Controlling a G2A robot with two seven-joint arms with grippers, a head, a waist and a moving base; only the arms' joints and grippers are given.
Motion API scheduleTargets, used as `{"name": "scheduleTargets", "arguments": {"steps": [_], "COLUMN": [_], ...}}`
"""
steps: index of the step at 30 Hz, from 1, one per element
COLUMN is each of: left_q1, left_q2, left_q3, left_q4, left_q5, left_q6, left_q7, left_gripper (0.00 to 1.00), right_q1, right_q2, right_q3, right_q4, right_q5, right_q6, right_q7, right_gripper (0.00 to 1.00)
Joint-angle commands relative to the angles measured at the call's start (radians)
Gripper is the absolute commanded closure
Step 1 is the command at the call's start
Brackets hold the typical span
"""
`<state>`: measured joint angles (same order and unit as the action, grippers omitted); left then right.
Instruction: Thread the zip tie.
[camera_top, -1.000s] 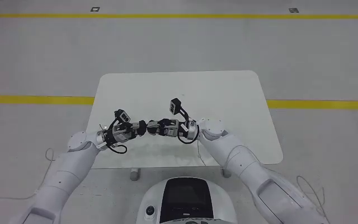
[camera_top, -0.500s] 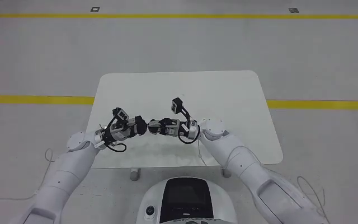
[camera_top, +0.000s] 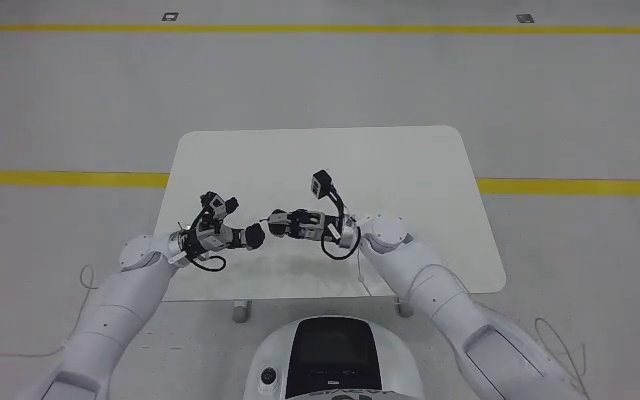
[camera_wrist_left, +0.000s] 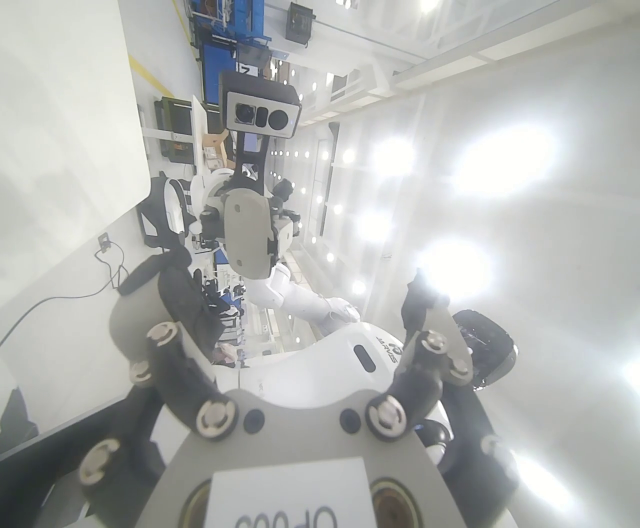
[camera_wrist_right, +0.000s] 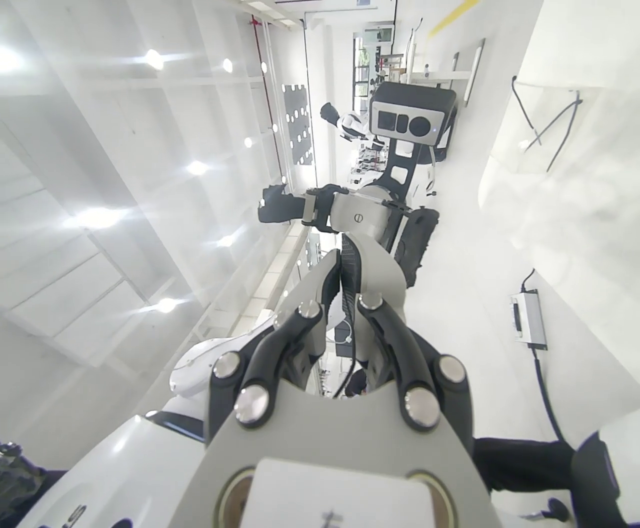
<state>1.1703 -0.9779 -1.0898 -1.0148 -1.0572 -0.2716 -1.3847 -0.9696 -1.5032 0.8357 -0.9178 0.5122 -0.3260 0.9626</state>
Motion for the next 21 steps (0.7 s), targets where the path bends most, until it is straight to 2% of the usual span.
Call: {"name": "scheduleTargets", "arguments": {"steps": [1, 6, 9, 10, 12, 14, 17, 18, 19, 20, 21], "left_q1": [0.000, 0.000, 0.002, -0.003, -0.019, -0.031, -0.030, -0.028, -0.021, -0.005, -0.005], "left_q2": [0.000, 0.000, 0.000, 0.003, 0.011, 0.018, 0.024, 0.026, 0.026, 0.028, 0.030], "left_q3": [0.000, 0.000, 0.000, -0.005, -0.015, -0.037, -0.076, -0.093, -0.099, -0.097, -0.103], "left_q4": [0.000, 0.000, -0.025, -0.022, -0.022, -0.034, -0.069, -0.098, -0.146, -0.158, -0.147], "left_q5": [0.000, 0.000, 0.022, 0.043, 0.127, 0.200, 0.276, 0.311, 0.332, 0.361, 0.393], "left_q6": [0.000, 0.000, -0.005, -0.013, -0.065, -0.068, -0.068, -0.068, -0.068, -0.068, -0.068], "left_q7": [0.000, 0.000, 0.013, 0.009, -0.005, -0.005, -0.005, -0.005, -0.005, -0.005, -0.005], "left_gripper": [0.00, 0.00, 0.00, 0.00, 0.00, 0.00, 0.00, 0.00, 0.00, 0.00, 0.00], "right_q1": [0.000, -0.001, -0.007, -0.007, -0.015, -0.019, -0.019, -0.020, -0.021, -0.016, -0.006], "right_q2": [0.000, 0.000, 0.008, 0.011, 0.018, 0.024, 0.030, 0.031, 0.032, 0.033, 0.034], "right_q3": [0.000, 0.000, 0.001, 0.005, 0.017, 0.028, 0.038, 0.042, 0.044, 0.043, 0.041], "right_q4": [0.001, -0.002, -0.028, -0.037, -0.059, -0.067, -0.074, -0.078, -0.080, -0.080, -0.085], "right_q5": [0.001, -0.002, -0.073, -0.092, -0.114, -0.139, -0.153, -0.150, -0.146, -0.158, -0.204], "right_q6": [0.001, 0.001, -0.014, -0.014, -0.014, -0.014, -0.014, -0.014, -0.014, -0.014, -0.014], "right_q7": [0.000, -0.005, -0.024, -0.024, -0.004, 0.014, 0.052, 0.072, 0.089, 0.107, 0.097], "right_gripper": [1.00, 1.00, 1.00, 1.00, 1.00, 1.00, 1.00, 1.00, 1.00, 1.00, 1.00]}}
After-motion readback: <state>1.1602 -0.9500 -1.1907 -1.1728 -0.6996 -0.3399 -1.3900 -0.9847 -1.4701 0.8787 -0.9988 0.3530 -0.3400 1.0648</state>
